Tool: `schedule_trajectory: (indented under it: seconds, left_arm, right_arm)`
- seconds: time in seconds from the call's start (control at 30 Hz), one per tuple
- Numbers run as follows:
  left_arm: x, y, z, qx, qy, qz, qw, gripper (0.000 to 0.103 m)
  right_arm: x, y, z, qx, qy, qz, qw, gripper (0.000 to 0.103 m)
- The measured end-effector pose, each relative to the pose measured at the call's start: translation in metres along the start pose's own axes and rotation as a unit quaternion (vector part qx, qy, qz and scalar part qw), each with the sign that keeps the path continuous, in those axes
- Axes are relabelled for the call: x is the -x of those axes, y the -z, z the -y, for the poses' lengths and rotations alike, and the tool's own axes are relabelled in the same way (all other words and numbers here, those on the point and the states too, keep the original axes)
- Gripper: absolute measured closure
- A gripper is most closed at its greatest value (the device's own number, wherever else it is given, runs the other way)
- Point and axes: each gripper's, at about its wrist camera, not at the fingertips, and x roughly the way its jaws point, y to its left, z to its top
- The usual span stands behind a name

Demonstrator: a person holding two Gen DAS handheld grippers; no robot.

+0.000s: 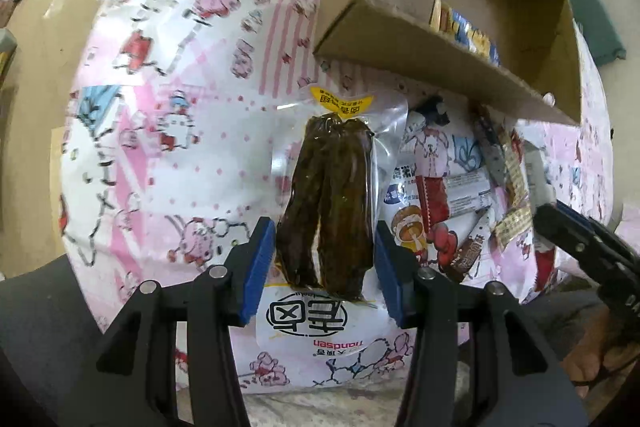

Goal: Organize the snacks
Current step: 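Grasp the white FOOD rice cake bar with the right gripper, then lower the meat pack into the box with the left gripper while the right drops the rice cake bar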

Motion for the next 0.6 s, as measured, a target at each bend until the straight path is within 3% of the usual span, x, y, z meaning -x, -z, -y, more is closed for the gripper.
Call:
schedule_trajectory:
  seconds: [0.13,0.27,0.43,0.6]
  left_arm:
    - [0.03,0.01,-0.006,0.007,0.002,0.039,0.9992,0.058]
    - [0.06,0.007,-0.003,-0.003,-0.007,0.092,0.9958,0.058]
    - [0.086,-0.021,0.01,-0.024,-0.009,0.138,0.9902,0.058]
    - [0.103,-0.049,0.033,-0.049,-0.012,0.166,0.9849,0.058]
  right_arm:
    - [0.023,0.001,0.0,-0.018,-0.039,0.041,0.998,0.071]
    - [0.045,-0.003,0.004,-0.033,-0.047,0.098,0.994,0.071]
    - [0.071,-0.013,0.015,-0.061,-0.06,0.156,0.984,0.071]
    - [0.075,-0.029,0.022,-0.077,-0.06,0.177,0.979,0.071]
